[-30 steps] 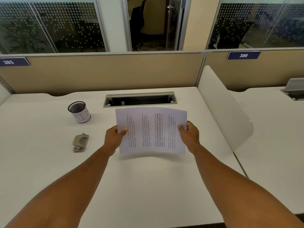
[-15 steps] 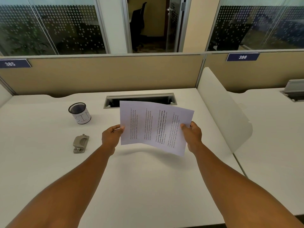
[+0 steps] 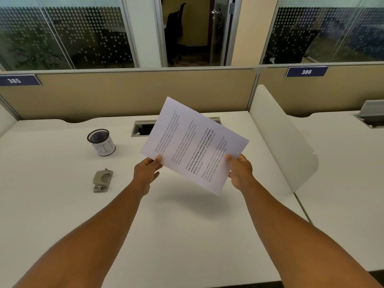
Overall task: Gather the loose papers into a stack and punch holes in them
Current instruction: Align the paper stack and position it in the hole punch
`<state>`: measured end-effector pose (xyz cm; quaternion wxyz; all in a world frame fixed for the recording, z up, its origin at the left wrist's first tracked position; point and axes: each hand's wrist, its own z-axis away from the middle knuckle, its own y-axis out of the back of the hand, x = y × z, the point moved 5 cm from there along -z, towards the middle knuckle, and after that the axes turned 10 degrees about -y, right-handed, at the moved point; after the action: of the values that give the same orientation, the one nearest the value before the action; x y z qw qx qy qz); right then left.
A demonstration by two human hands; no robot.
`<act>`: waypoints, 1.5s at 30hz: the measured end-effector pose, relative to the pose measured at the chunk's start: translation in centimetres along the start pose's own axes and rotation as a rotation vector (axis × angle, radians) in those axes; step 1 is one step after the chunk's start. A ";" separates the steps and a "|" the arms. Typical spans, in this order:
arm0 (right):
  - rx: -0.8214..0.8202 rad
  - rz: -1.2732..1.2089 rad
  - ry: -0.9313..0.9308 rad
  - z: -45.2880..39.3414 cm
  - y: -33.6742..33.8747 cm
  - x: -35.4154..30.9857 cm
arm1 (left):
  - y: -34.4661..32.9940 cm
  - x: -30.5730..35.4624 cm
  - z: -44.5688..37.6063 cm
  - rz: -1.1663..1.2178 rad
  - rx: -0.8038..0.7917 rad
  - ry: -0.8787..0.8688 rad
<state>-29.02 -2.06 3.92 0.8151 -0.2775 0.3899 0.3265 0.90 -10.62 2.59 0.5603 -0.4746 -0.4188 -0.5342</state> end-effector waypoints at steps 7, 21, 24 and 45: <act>-0.153 -0.105 -0.138 0.1 -1.6 1.1 | -2.9 1.3 0.5 0.072 -0.080 -0.060; -0.290 0.027 -0.177 0.6 -1.7 1.7 | -4.7 3.8 0.7 0.073 -0.093 -0.197; -0.248 0.030 -0.166 0.3 -1.0 1.7 | -4.4 3.9 0.4 0.021 -0.086 -0.204; -0.178 0.312 -0.106 -2.2 -0.9 1.4 | -3.6 1.1 -1.4 -0.228 -0.316 -0.044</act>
<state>-28.67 -3.78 1.78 0.7462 -0.2671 0.3544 0.4962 -2.64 -12.13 3.66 0.4053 -0.5179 -0.3928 -0.6428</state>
